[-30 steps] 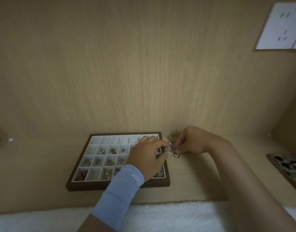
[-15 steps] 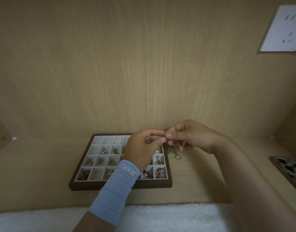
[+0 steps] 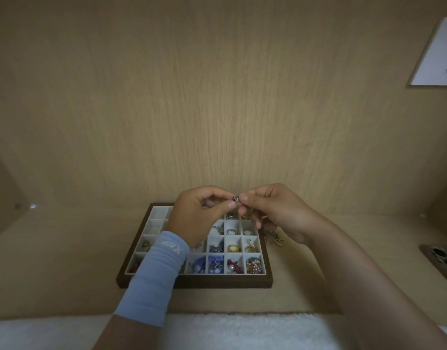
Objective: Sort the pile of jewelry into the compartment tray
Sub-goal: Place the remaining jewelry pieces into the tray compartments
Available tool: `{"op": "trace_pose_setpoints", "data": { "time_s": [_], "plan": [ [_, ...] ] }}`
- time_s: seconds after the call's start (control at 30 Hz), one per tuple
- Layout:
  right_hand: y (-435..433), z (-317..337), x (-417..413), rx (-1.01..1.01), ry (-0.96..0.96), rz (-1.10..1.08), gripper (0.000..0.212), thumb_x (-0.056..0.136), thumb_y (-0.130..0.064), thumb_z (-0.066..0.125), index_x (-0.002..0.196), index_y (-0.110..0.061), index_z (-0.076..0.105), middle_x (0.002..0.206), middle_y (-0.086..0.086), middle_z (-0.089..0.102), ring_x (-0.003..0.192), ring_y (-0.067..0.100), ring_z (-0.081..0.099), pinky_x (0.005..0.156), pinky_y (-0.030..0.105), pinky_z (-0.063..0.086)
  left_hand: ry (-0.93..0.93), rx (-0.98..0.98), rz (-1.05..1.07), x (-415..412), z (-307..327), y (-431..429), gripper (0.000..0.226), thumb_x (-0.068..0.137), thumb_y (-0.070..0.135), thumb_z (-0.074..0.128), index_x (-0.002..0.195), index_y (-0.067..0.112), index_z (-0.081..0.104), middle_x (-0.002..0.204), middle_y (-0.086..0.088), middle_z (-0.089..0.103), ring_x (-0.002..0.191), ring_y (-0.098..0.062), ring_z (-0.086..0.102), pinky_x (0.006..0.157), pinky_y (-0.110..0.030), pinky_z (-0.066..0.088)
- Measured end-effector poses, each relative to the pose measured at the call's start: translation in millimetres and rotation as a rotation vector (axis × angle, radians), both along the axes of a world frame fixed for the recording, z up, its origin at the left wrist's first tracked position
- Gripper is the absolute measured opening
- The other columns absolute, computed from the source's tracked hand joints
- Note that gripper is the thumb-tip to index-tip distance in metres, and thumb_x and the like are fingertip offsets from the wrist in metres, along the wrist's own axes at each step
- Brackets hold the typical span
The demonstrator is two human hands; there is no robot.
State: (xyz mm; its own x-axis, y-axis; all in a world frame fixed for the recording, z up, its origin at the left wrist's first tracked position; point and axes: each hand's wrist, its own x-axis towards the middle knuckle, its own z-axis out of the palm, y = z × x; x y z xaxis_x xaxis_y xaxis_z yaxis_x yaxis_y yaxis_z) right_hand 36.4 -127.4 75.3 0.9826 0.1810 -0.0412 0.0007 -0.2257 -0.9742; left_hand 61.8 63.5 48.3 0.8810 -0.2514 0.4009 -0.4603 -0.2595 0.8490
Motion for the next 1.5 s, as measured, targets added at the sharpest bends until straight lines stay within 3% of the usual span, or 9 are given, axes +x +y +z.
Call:
{"op": "trace_pose_setpoints", "data": {
  "time_s": [0.17, 0.37, 0.47, 0.57, 0.77, 0.9, 1.17, 1.37, 1.5],
  "plan": [
    [11.7, 3.6, 0.9, 0.02, 0.02, -0.058, 0.023, 0.095, -0.026, 0.066, 0.088, -0.007, 0.076, 0.072, 0.0, 0.071, 0.047, 0.01, 0.048, 0.038, 0.017, 0.03, -0.05, 0.051, -0.028, 1.1, 6.0, 8.5, 0.026, 0.08, 0.015, 0.078, 0.096, 0.034, 0.073, 0.082, 0.009, 0.074, 0.075, -0.009, 0.069, 0.073, -0.021, 0.056],
    [45.0, 10.7, 13.4, 0.029, -0.081, -0.046, 0.021, 0.097, -0.024, 0.063, 0.082, -0.014, 0.075, 0.074, -0.001, 0.073, 0.047, 0.012, 0.05, 0.04, 0.016, 0.037, -0.01, -0.042, 0.139, 6.9, 15.5, 32.9, 0.01, 0.077, 0.014, 0.081, 0.085, 0.019, 0.077, 0.075, 0.007, 0.075, 0.07, -0.004, 0.069, 0.068, -0.015, 0.053],
    [62.3, 12.2, 24.1, -0.063, -0.149, 0.016, 0.005, 0.087, -0.014, 0.075, 0.092, -0.014, 0.076, 0.079, -0.002, 0.077, 0.058, 0.009, 0.065, 0.055, 0.017, 0.05, 0.097, -0.098, 0.212, 10.8, 15.6, 48.0, 0.003, 0.082, 0.016, 0.076, 0.082, 0.019, 0.077, 0.068, 0.007, 0.073, 0.061, -0.002, 0.065, 0.063, -0.014, 0.049],
    [74.1, 9.5, 35.0, -0.133, -0.249, -0.018, 0.017, 0.078, -0.015, 0.084, 0.093, -0.012, 0.076, 0.081, 0.001, 0.078, 0.074, 0.01, 0.073, 0.071, 0.022, 0.057, 0.158, -0.102, 0.252, 15.8, 13.1, 59.7, 0.006, 0.083, 0.02, 0.074, 0.078, 0.021, 0.077, 0.062, 0.002, 0.071, 0.056, -0.004, 0.06, 0.06, -0.015, 0.046],
    [81.3, -1.3, 45.3, -0.221, -0.35, -0.061, 0.016, 0.077, -0.031, 0.084, 0.087, -0.019, 0.08, 0.077, -0.004, 0.077, 0.074, 0.008, 0.073, 0.075, 0.028, 0.059, 0.231, -0.103, 0.234, 16.8, 9.7, 60.9, 0.014, 0.087, 0.018, 0.07, 0.074, 0.023, 0.075, 0.059, 0.012, 0.07, 0.056, 0.0, 0.06, 0.058, -0.012, 0.047],
    [81.7, -4.9, 45.1, -0.306, -0.371, -0.082, 0.013, 0.084, -0.036, 0.078, 0.085, -0.023, 0.08, 0.078, -0.01, 0.076, 0.077, 0.004, 0.072, 0.081, 0.033, 0.06, 0.267, -0.168, 0.223, 19.7, 5.2, 61.0, 0.007, 0.087, 0.02, 0.07, 0.087, 0.02, 0.077, 0.075, 0.005, 0.075, 0.062, -0.004, 0.063, 0.062, -0.022, 0.051],
    [88.2, -6.1, 42.5, -0.491, -0.523, -0.1, 0.011, 0.094, -0.03, 0.067, 0.086, -0.028, 0.073, 0.078, -0.013, 0.069, 0.065, -0.004, 0.058, 0.062, 0.014, 0.042, 0.414, -0.213, 0.145, 14.7, 12.7, 68.3, 0.013, 0.092, 0.027, 0.064, 0.095, 0.021, 0.074, 0.088, 0.005, 0.076, 0.07, -0.007, 0.063, 0.067, -0.023, 0.053],
    [100.6, -10.3, 41.7, -0.357, -0.516, -0.092, 0.006, 0.093, -0.027, 0.068, 0.09, -0.025, 0.074, 0.08, -0.011, 0.071, 0.058, -0.002, 0.057, 0.058, 0.012, 0.041, 0.405, -0.216, 0.158, 15.0, 16.0, 85.6, 0.009, 0.084, 0.017, 0.074, 0.091, 0.021, 0.073, 0.079, 0.003, 0.075, 0.069, -0.008, 0.064, 0.07, -0.026, 0.052],
    [107.3, -14.3, 42.0, -0.251, -0.46, -0.076, 0.008, 0.092, -0.028, 0.07, 0.09, -0.023, 0.076, 0.081, -0.007, 0.074, 0.073, 0.004, 0.066, 0.07, 0.02, 0.053, 0.368, -0.149, 0.133, 12.8, 16.3, 96.7, 0.013, 0.081, 0.013, 0.076, 0.091, 0.021, 0.075, 0.082, -0.001, 0.076, 0.069, -0.007, 0.066, 0.071, -0.024, 0.055]
  ]
}}
